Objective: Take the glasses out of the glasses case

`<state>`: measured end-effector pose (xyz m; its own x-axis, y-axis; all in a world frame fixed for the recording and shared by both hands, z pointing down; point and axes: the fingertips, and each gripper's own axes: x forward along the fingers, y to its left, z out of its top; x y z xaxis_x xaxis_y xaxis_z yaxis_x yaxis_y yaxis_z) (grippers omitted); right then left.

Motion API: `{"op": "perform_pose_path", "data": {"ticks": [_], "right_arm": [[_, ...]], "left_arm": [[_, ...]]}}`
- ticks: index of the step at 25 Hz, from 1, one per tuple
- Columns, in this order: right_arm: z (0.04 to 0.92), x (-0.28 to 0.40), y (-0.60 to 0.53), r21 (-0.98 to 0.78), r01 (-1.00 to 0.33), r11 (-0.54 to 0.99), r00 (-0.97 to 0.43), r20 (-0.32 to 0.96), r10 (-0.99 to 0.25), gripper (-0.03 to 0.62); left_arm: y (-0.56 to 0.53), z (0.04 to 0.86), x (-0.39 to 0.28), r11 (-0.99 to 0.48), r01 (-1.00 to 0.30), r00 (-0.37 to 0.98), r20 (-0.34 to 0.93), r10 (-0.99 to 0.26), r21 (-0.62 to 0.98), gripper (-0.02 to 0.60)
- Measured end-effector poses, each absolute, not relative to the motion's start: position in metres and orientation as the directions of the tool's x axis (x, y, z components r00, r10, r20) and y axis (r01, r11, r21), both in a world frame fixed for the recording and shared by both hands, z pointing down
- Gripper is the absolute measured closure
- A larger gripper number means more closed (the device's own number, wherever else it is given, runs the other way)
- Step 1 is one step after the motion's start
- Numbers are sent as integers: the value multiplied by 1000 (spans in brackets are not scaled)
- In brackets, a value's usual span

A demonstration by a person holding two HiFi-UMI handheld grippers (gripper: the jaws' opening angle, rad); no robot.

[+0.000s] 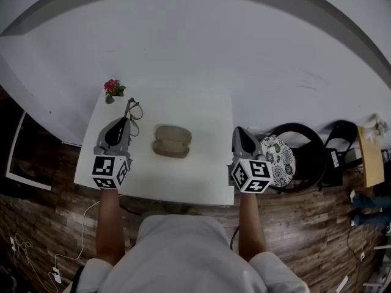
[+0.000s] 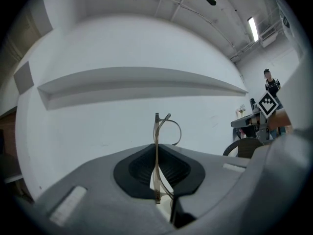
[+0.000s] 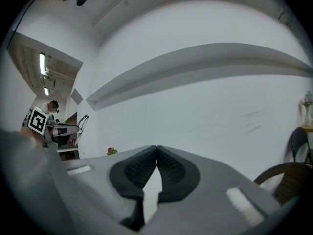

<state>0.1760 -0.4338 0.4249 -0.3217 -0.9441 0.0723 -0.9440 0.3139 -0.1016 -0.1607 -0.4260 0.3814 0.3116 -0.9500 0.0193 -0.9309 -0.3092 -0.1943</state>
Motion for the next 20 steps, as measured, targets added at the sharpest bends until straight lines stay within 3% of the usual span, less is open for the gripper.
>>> {"op": "perform_pose_path", "data": {"ticks": [20], "right_arm": [[415,199,-444,-58,-949,308,-312,67,-948,591]], "left_arm": [[-437,373,-166,-230,-957,240,-34,-970,-177,558]]}}
